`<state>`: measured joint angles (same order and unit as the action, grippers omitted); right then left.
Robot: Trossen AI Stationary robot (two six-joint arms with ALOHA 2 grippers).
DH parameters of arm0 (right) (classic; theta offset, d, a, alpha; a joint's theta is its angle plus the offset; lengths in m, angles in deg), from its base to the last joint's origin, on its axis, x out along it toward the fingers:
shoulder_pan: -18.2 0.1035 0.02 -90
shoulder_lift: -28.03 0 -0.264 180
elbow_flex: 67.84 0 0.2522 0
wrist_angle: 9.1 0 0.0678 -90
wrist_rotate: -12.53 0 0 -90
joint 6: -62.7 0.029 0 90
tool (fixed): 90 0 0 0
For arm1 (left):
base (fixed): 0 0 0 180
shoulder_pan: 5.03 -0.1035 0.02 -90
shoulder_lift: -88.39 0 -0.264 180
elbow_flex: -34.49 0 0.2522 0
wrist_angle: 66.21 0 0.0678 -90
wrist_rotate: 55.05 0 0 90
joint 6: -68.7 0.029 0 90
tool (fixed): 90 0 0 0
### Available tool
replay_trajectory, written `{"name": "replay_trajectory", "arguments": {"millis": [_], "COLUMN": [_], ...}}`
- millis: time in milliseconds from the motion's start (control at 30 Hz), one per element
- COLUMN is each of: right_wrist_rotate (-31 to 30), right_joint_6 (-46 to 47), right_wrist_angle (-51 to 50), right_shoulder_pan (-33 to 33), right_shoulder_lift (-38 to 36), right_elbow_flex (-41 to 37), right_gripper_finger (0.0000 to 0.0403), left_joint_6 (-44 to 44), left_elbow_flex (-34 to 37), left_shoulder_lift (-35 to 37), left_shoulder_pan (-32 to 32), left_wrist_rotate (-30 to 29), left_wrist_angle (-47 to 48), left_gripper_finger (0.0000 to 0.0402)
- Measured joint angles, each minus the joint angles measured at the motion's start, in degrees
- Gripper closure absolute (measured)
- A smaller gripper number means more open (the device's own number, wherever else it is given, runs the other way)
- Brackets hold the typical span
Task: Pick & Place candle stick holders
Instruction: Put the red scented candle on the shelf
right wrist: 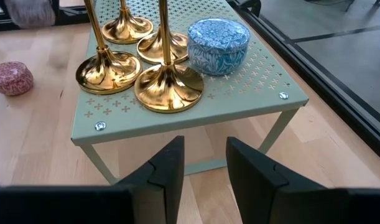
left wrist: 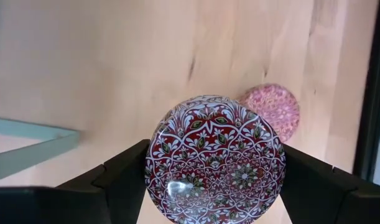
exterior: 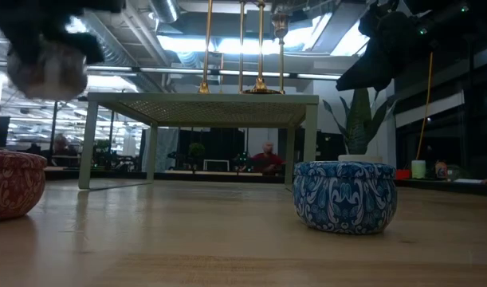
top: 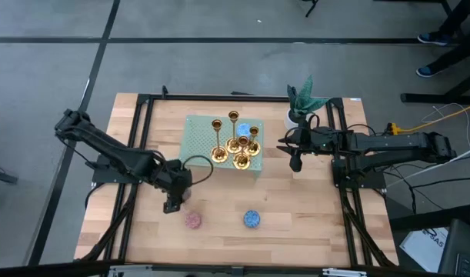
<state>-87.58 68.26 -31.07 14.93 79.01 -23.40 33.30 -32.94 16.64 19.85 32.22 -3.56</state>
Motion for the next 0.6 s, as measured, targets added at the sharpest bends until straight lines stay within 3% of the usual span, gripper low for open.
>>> {"name": "replay_trajectory", "arguments": {"millis": [300, 600], "right_wrist_rotate": [0.0, -0.9], "right_joint_6": [0.0, 0.0], "right_wrist_angle": [0.0, -0.4], "right_shoulder_pan": [0.0, 0.0], "right_shoulder_lift": [0.0, 0.0], "right_elbow_flex": [0.0, 0.0], "right_gripper_finger": [0.0281, 0.0281], "left_joint_6": [0.6, 13.6], "left_elbow_flex": [-7.7, -9.1], "left_shoulder_lift": [5.3, 6.2], "left_shoulder_pan": [-6.1, -22.2], "left_wrist_rotate": [-10.2, -6.0], "left_wrist_angle": [12.4, 15.8], "left_gripper_finger": [0.0108, 0.0104]}}
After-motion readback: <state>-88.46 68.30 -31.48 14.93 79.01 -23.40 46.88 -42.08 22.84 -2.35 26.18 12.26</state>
